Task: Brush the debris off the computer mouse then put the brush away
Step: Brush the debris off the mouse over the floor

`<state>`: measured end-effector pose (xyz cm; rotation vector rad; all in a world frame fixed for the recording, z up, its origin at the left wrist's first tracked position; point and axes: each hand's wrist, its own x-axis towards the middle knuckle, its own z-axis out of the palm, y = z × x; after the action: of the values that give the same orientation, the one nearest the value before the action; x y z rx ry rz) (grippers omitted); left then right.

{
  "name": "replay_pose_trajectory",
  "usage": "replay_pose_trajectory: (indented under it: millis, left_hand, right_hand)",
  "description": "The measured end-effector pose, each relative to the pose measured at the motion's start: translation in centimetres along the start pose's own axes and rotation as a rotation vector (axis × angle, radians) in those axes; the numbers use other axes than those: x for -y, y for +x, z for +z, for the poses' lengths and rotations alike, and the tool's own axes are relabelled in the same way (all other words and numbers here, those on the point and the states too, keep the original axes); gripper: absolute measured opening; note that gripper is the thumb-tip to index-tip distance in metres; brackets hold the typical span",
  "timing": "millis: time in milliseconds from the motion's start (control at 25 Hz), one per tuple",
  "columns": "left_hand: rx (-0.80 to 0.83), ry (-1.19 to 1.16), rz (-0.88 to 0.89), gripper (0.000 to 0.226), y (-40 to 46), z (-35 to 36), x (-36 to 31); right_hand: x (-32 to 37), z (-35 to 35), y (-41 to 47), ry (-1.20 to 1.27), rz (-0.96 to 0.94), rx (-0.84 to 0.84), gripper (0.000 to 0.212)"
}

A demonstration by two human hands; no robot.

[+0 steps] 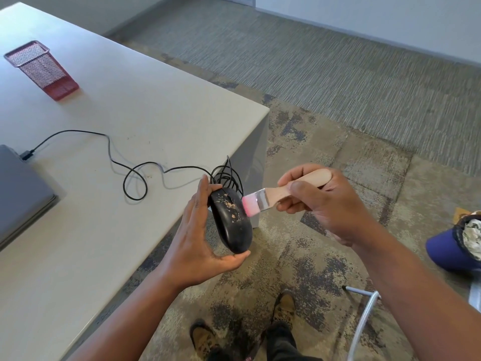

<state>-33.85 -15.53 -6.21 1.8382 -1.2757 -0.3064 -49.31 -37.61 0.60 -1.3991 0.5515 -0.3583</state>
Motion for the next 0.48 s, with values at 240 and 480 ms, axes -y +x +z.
replay_pose_trajectory:
  millis: [240, 480]
  left_hand:
    - [0.061, 0.028, -0.002, 0.149, 0.1, -0.1, 0.2]
    - [0.066, 0.036, 0.006, 0.150, 0.0, -0.3, 0.1]
  right_hand:
    - [-0.2, 1.5, 0.3, 0.092, -0.098, 0.070, 0.004]
    - [-0.2, 0.6, 0.9, 0.057, -0.114, -0.081, 0.008]
